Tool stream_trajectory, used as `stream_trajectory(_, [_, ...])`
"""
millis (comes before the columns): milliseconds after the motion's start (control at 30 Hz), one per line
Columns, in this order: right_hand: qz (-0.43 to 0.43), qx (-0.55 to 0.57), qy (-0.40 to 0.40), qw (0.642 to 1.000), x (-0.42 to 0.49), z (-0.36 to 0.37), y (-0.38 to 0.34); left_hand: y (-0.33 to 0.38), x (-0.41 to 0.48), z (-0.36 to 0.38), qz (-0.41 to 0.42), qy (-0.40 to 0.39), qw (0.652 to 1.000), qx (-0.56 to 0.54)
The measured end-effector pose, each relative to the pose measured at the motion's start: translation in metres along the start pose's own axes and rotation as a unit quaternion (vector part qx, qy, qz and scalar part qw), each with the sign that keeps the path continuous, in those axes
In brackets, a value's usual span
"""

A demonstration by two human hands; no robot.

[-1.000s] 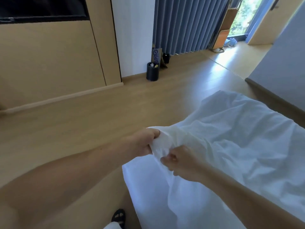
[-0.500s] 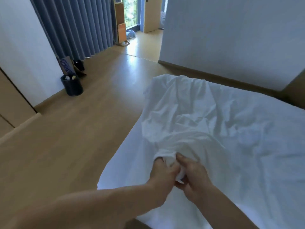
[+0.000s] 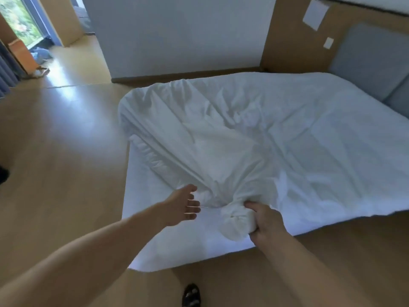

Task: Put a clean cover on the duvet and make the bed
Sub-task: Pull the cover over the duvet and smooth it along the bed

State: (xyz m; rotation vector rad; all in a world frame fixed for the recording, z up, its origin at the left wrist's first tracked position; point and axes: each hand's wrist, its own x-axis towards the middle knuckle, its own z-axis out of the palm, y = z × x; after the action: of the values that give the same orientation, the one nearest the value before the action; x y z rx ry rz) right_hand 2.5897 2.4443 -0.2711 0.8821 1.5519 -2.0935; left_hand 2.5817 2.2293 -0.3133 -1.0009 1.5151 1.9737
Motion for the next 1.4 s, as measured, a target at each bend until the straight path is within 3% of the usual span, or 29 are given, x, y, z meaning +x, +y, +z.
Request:
stream_trajectory(200, [-0.091, -0.073, -0.007, 0.993, -0.053, 0.021, -0.012, 0.038, 0.009, 0.018, 0.092, -0.051, 0.977, -0.185])
stream_trajectory(333, [-0.103, -0.087, 0.096, 0.986, -0.044, 0.033, -0.012, 0.082, -0.006, -0.007, 0.120, -0.167, 0.899, -0.386])
stream_trajectory(433, [-0.105, -0.055, 0.164, 0.979, -0.026, 0.067, -0.019, 0.079, -0.006, -0.034, 0.093, -0.170, 0.899, -0.392])
stream_trajectory(567, [-0.071, 0.073, 0.113, 0.988, -0.012, 0.138, -0.040, 0.024, 0.035, -0.068, -0.048, -0.058, 0.942, -0.327])
stream_trajectory(633, [-0.080, 0.147, 0.067, 0.984, -0.013, 0.171, -0.045, 0.010, 0.050, -0.076, -0.092, -0.078, 0.956, -0.268])
stream_trajectory(733, [-0.139, 0.175, 0.021, 0.975, -0.019, 0.195, -0.061, 0.037, 0.056, -0.068, -0.091, -0.148, 0.942, -0.288])
stream_trajectory(833, [-0.195, 0.152, 0.012, 0.969, -0.041, 0.197, -0.084, 0.085, 0.061, -0.063, -0.020, -0.199, 0.916, -0.347])
stream_trajectory(933, [-0.209, 0.151, 0.057, 0.965, -0.061, 0.178, -0.101, 0.138, 0.079, -0.071, 0.045, -0.213, 0.886, -0.410])
stream_trajectory(1167, [-0.140, 0.103, 0.160, 0.972, -0.060, 0.134, -0.087, 0.267, 0.069, -0.092, 0.212, -0.097, 0.936, -0.263])
stream_trajectory(1233, [-0.129, 0.117, 0.172, 0.970, -0.051, 0.134, -0.090, 0.325, 0.043, -0.090, 0.282, -0.060, 0.939, -0.188])
stream_trajectory(1300, [-0.139, 0.138, 0.181, 0.964, -0.042, 0.139, -0.104, 0.363, 0.010, -0.079, 0.356, -0.073, 0.924, -0.118])
stream_trajectory(1333, [-0.155, 0.150, 0.186, 0.959, -0.039, 0.141, -0.113, 0.373, 0.008, -0.070, 0.376, -0.095, 0.911, -0.142])
stream_trajectory(1367, [-0.170, 0.160, 0.183, 0.955, -0.037, 0.140, -0.121, 0.376, 0.010, -0.062, 0.409, -0.064, 0.898, -0.149])
stream_trajectory(1400, [-0.181, 0.166, 0.188, 0.951, -0.035, 0.136, -0.128, 0.375, 0.020, -0.057, 0.389, -0.077, 0.905, -0.157])
